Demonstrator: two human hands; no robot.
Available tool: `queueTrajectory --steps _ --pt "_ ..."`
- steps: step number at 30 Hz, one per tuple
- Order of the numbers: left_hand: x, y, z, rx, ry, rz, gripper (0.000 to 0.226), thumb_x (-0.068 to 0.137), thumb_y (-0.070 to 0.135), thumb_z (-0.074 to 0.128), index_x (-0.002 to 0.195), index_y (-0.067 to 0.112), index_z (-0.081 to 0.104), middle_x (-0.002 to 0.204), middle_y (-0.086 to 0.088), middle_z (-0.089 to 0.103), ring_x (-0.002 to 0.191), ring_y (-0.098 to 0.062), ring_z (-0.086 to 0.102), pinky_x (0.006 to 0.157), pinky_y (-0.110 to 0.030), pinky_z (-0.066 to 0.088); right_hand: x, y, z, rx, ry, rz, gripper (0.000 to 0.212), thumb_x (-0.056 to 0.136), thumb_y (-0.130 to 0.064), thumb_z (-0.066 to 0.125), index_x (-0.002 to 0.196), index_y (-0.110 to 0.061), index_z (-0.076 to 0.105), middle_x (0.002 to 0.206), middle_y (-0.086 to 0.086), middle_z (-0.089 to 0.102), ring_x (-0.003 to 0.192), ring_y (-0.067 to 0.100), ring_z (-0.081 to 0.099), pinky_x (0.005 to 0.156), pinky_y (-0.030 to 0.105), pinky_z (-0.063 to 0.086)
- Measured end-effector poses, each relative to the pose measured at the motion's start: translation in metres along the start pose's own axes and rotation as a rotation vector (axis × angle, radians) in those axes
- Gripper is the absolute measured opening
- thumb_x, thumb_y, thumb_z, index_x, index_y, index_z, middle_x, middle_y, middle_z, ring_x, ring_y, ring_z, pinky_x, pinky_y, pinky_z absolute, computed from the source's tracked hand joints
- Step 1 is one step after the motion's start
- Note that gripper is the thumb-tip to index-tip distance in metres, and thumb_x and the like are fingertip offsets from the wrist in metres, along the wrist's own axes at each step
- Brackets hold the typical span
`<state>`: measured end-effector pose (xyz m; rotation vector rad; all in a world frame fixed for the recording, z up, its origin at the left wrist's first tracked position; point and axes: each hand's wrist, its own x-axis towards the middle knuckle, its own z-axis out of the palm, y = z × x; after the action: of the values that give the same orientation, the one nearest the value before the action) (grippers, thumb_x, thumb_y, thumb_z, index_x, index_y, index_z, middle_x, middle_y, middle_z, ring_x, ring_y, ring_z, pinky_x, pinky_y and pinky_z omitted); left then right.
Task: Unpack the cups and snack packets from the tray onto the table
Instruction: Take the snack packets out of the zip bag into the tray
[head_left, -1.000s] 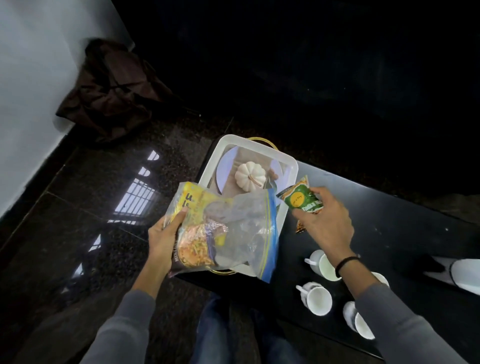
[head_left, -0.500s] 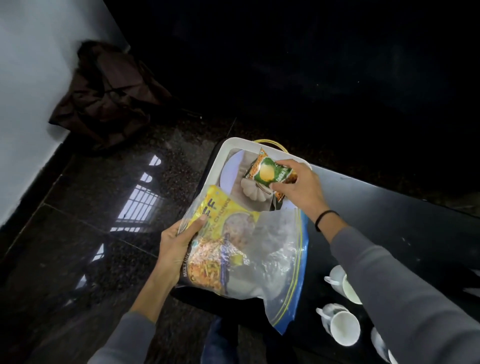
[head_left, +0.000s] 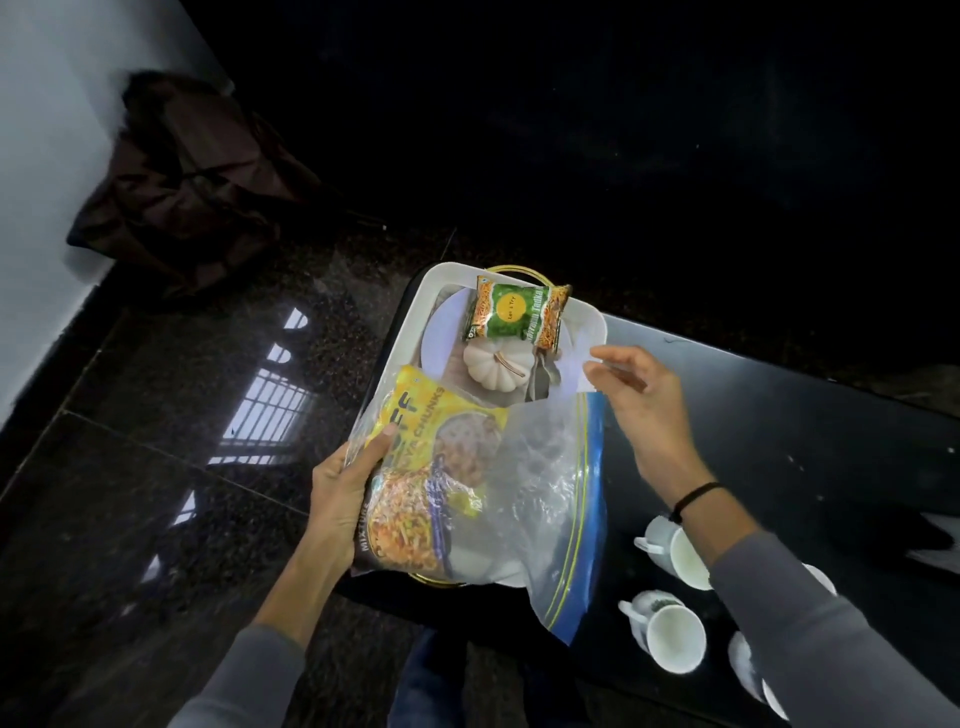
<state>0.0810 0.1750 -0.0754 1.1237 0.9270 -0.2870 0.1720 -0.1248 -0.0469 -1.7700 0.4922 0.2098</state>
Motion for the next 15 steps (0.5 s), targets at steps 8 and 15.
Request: queueTrajectory --steps 8,15 --pt "-0.011 -0.012 0.009 -0.046 0.064 0.012 0.046 0.058 0.047 0.093 0.091 0.017 0.083 0.091 -0.010 0.081 0.079 -0.026 0.078 0.076 -0.045 0.063 -0.058 -0.012 -0.009 0.162 -0.030 0.056 0.020 0.089 -0.003 0.074 0.087 -0.022 0.078 0.081 -0.002 0.079 0.073 0.009 0.072 0.073 0.022 0.060" --pt "-0.022 -0.016 0.031 -0.097 0.059 0.003 0.032 0.069 0.037 0.087 0.090 0.014 0.081 0.083 -0.009 0.080 0.071 -0.023 0.078 0.059 -0.035 0.062 -0.075 -0.006 0.004 0.090 -0.575 0.422 0.062 0.100 0.008 0.046 0.047 -0.012 0.073 0.046 -0.002 0.069 0.044 -0.001 0.066 0.049 0.008 0.051"
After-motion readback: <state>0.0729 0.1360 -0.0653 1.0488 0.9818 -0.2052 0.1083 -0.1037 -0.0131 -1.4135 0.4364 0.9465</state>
